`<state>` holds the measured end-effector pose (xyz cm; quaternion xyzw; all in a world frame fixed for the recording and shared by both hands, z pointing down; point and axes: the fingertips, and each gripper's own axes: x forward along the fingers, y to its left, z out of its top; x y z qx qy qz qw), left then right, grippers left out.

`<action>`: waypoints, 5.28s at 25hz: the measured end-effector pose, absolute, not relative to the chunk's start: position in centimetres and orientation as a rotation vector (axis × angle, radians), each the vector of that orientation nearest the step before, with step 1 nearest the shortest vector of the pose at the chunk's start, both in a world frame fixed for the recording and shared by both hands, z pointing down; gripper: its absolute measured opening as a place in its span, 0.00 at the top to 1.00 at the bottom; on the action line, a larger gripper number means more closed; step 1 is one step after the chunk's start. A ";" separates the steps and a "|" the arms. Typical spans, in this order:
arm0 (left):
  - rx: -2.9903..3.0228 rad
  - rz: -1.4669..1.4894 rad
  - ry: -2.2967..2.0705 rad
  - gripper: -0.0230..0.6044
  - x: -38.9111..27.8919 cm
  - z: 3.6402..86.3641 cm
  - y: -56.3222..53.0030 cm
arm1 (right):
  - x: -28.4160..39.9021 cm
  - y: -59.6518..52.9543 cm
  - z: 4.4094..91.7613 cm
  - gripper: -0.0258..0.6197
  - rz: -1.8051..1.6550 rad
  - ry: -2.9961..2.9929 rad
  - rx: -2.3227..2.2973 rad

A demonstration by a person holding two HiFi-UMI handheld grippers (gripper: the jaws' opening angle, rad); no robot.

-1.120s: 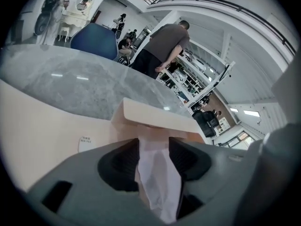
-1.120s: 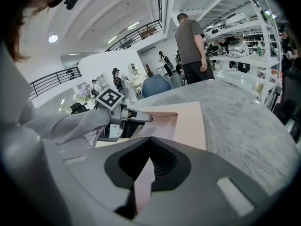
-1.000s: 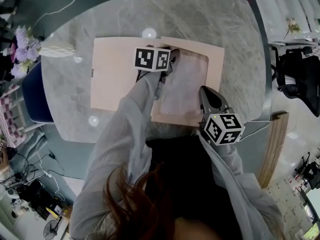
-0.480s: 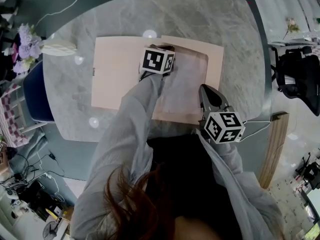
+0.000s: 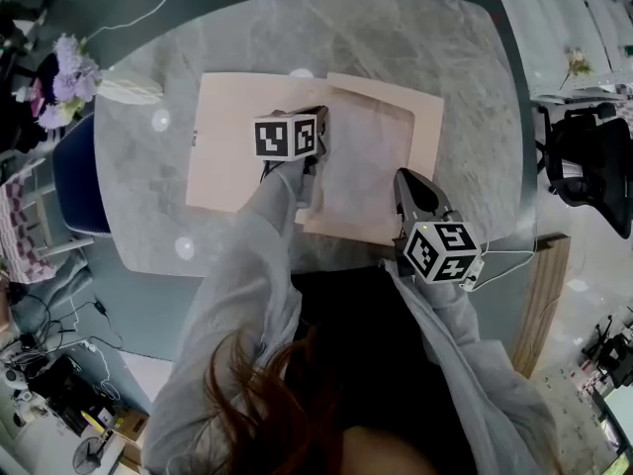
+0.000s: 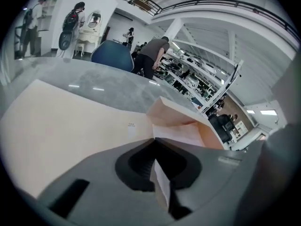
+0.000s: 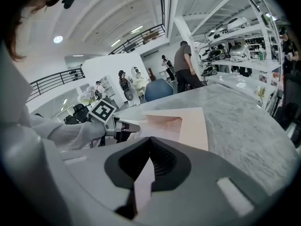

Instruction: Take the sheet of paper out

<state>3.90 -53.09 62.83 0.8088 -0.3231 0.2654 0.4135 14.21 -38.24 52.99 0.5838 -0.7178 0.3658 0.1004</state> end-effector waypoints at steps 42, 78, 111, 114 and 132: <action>1.977 0.182 -1.207 0.95 -13.2 54.6 -48.8 | 8.3 -36.3 50.9 0.95 0.974 -2.266 1.516; 2.316 -0.069 -1.371 0.95 -13.4 39.5 -34.8 | 9.0 -26.3 46.7 0.95 0.825 -2.407 1.540; 2.422 0.204 -1.304 0.95 -9.4 44.2 -16.9 | 9.5 -15.6 44.9 0.95 0.723 -2.476 1.607; 2.418 0.235 -1.279 0.95 -9.0 45.0 -16.0 | 9.6 -15.6 44.6 0.95 0.704 -2.478 1.616; 2.416 0.249 -1.180 0.95 -7.3 46.4 -13.9 | 9.0 -13.9 45.1 0.95 0.668 -2.482 1.569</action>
